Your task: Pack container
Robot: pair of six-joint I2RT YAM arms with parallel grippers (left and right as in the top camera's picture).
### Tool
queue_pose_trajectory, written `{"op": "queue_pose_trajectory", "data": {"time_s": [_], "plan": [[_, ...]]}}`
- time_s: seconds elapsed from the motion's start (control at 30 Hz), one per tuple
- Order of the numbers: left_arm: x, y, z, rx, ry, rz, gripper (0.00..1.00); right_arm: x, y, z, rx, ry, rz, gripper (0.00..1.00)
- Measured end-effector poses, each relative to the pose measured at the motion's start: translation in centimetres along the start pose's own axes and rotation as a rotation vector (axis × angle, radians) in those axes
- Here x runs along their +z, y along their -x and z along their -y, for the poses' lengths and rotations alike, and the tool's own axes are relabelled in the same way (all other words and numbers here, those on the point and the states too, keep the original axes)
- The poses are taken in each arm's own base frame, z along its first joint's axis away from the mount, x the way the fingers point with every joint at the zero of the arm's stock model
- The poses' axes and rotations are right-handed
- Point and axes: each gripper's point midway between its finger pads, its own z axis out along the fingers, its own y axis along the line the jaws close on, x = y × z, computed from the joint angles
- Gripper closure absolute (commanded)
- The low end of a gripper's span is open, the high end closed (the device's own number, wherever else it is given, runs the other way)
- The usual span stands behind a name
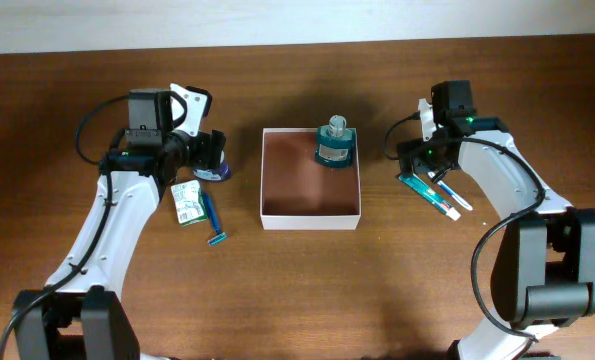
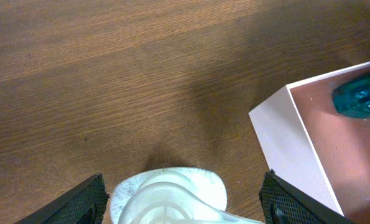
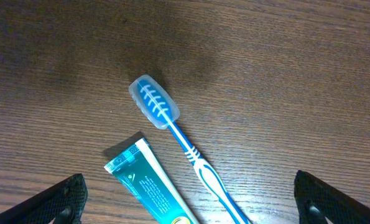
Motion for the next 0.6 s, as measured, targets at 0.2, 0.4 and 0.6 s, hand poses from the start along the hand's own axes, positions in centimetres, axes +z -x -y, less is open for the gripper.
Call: {"op": "queue_pose_trajectory", "data": {"time_s": [0.2,0.4,0.6], "plan": [[0.56,-0.4,-0.03,-0.013,-0.003,-0.015,0.21,0.0,0.0,0.0,0.0,0.0,0.0,0.01],[0.59,-0.18,-0.15,-0.036,0.003,-0.006,0.2,0.0,0.0,0.0,0.0,0.0,0.0,0.01],[0.59,0.12,-0.26,-0.051,0.008,0.006,0.19,0.0,0.0,0.0,0.0,0.0,0.0,0.01]]}}
